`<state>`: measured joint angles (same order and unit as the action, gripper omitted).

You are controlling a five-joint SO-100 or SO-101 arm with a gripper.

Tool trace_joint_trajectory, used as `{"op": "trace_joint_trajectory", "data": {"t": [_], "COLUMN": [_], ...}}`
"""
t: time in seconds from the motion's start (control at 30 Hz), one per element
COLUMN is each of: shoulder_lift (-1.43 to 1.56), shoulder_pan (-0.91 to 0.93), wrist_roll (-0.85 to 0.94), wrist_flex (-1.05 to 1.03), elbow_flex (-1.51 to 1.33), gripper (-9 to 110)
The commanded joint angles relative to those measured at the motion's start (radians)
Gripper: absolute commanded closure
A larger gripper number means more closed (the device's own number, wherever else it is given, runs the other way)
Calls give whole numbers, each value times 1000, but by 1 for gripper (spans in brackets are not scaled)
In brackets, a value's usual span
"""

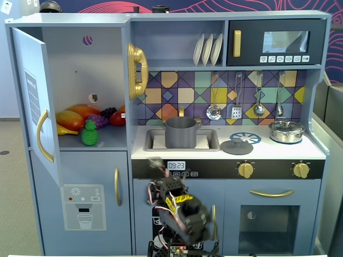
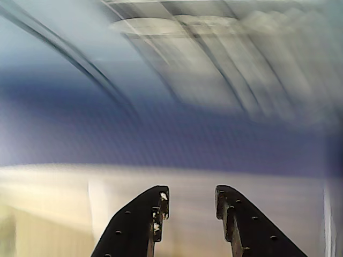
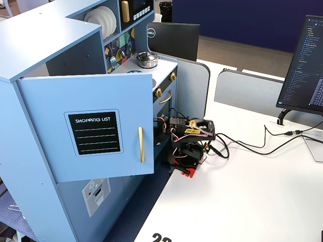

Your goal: Pick up the green pineapple from the left cabinet and place it in the gray recipient

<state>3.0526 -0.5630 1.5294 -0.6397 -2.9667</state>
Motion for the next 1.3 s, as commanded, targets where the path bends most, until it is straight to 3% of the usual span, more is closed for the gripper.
{"op": "trace_joint_trajectory", "data": {"t": [0.0,0.2,0.3,0.73,1.27], "shoulder_lift": [-78,-295,-368,-683,-885], "shoulder_pan": [-307,-337,-327,-325,-250], "wrist_roll": [51,-48,-14,-6,-60], "wrist_flex": [460,563,566,882,962], "elbow_flex": [215,545,621,696,799], "gripper": [101,84,78,65,60]}}
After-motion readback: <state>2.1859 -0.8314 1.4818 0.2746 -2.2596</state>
